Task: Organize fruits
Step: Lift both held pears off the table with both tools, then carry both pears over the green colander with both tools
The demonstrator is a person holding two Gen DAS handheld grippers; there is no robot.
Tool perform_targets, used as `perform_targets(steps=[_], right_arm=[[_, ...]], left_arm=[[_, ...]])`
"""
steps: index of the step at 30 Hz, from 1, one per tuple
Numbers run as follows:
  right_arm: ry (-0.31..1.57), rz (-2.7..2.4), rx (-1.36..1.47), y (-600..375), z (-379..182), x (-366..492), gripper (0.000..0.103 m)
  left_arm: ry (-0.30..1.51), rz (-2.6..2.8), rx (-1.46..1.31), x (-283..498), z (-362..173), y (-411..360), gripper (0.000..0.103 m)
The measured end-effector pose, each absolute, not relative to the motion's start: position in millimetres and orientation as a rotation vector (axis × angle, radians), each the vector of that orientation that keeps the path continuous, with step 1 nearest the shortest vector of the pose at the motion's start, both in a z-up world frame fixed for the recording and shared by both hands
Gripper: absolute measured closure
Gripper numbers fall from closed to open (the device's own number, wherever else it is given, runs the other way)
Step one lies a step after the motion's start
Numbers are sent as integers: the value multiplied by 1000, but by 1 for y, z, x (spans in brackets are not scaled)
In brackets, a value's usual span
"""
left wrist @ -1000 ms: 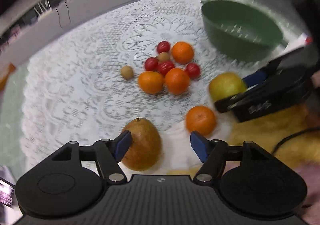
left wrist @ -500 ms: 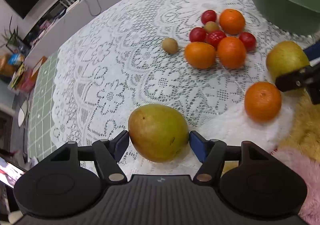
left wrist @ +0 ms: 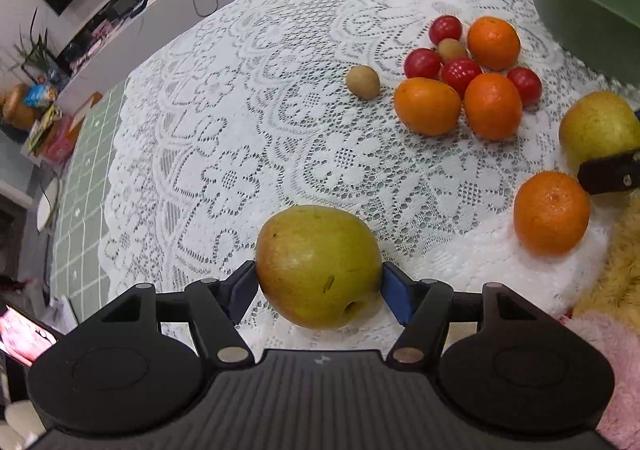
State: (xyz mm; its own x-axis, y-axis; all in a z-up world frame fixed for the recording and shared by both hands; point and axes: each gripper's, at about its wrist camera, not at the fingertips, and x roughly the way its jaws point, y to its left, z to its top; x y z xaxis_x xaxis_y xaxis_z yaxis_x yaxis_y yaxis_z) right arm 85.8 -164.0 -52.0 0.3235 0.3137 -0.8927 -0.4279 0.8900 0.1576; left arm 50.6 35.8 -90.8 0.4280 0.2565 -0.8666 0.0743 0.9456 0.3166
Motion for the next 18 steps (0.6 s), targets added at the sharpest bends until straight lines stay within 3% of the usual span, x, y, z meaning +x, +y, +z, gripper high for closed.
perform_targets(steps=[18], right_arm=[[1046,579,-123,-172,-12,81,40]], left_arm=[[1020,10,-97,40,-20,42,27]])
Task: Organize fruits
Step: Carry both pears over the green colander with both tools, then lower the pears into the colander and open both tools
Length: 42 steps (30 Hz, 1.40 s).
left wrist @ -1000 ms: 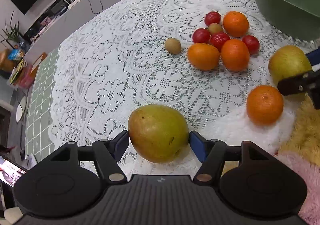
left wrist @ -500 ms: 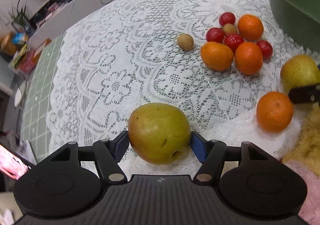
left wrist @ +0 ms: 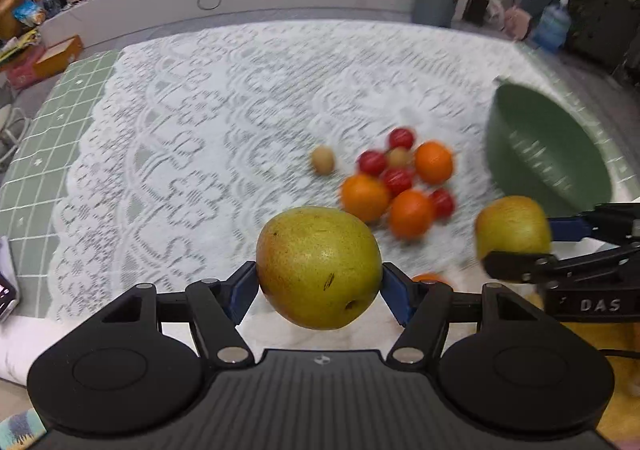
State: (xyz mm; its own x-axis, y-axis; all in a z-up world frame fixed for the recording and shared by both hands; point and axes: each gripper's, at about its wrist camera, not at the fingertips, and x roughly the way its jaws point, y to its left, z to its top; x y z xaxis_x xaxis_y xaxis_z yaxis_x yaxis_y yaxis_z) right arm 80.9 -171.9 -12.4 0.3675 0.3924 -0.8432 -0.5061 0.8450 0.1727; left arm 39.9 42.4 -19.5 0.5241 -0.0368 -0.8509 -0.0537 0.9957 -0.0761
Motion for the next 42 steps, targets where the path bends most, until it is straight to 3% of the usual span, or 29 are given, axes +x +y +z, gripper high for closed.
perform_targets(steps=[15,42], right_arm=[[958,618,-388,-231,43,128,40],[1131,677,-642,-279,-21,209,40]], left_arm=[[1006,-182,-61,88,19,-44,27],[1169,-405,104,190,-38,-147,27]])
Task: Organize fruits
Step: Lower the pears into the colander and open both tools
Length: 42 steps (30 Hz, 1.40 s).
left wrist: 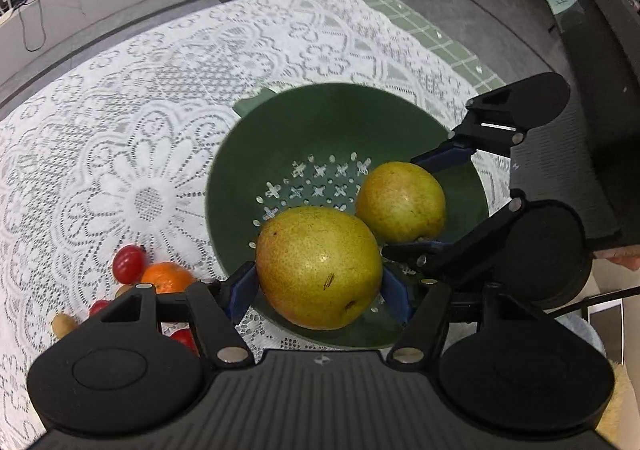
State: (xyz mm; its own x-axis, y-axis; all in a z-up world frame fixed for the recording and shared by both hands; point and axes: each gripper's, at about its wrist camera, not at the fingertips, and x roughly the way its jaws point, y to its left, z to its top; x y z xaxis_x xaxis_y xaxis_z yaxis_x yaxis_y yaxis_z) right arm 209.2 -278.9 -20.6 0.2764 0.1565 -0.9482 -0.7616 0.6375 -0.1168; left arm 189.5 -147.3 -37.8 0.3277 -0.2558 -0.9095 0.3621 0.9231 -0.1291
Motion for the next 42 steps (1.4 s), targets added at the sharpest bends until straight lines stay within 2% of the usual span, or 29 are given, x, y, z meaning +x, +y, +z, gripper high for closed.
perform_targets(steps=[11,28,42], right_arm=[[1199,734,-684,-278,-45,217,39],[1204,759,-749,-278,-40,218,40],[1196,730,-785,-279,-31,211,34]], left_arm=[[1245,-417,190,207,-57,-162,27],[1285,-400,284,214,-71,-178,27],[1269,-398,292,205,-64,-177,26]])
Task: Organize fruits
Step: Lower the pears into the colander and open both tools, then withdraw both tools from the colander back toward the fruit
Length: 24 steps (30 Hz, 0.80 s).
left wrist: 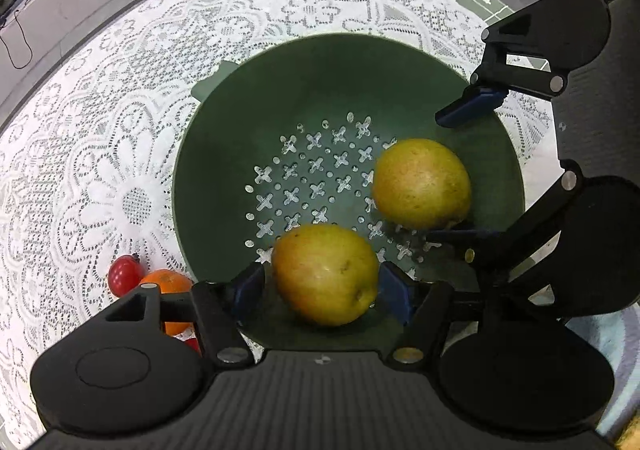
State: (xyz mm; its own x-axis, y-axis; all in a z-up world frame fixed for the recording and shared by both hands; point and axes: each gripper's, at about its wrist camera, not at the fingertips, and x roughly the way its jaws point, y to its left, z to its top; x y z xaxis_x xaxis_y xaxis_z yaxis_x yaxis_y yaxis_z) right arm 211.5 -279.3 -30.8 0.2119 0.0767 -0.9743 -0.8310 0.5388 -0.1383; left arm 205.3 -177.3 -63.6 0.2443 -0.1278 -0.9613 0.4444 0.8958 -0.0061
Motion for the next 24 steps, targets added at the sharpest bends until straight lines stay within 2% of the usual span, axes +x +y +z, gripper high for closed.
perform_targets(steps=[15,24], right_arm=[[1133,691,-717,-276,10,193,21],[1085,690,-576,-261,31,171,21]], left_arm=[[1160,-365,247,173,-18,-155,26],[1097,-277,213,150,6,-120,26]])
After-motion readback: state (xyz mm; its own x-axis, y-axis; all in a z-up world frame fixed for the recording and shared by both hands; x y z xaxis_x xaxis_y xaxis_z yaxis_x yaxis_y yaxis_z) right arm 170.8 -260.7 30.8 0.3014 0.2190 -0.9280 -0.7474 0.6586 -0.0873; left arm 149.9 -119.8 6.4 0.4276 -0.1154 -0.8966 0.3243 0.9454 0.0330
